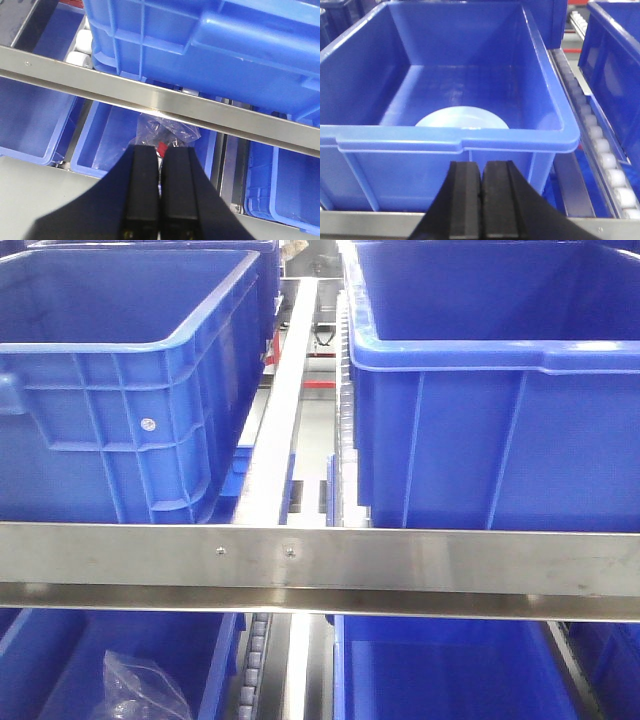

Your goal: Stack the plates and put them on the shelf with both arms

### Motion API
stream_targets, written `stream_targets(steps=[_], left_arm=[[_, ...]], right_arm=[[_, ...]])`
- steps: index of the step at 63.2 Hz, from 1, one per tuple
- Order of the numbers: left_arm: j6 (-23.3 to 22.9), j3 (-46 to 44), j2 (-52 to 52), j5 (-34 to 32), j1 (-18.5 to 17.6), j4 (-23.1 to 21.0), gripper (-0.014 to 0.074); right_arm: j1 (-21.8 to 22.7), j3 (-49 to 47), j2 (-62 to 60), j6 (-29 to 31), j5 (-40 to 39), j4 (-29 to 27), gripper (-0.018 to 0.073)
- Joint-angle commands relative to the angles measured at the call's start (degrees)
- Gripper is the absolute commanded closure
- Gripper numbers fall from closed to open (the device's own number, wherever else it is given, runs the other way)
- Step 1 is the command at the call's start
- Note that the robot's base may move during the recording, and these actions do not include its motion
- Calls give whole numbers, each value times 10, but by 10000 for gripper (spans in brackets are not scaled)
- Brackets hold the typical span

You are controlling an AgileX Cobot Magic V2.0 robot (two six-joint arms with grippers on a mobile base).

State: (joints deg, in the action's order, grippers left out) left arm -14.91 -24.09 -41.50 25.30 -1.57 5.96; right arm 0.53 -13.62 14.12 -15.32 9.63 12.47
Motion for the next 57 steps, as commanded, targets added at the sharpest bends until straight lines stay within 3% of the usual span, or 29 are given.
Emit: stream_targets(steps=[1,38,57], left_arm=[[-4,-16,1,-40,-2,-2,501],[-4,-16,1,-40,-2,-2,501],[-4,-16,1,-40,-2,-2,501]], right_arm=[[2,-17,3,2,-63,6,539],[2,-11,-9,-6,-73,23,539],[4,97,-131,-15,-79,3,539]])
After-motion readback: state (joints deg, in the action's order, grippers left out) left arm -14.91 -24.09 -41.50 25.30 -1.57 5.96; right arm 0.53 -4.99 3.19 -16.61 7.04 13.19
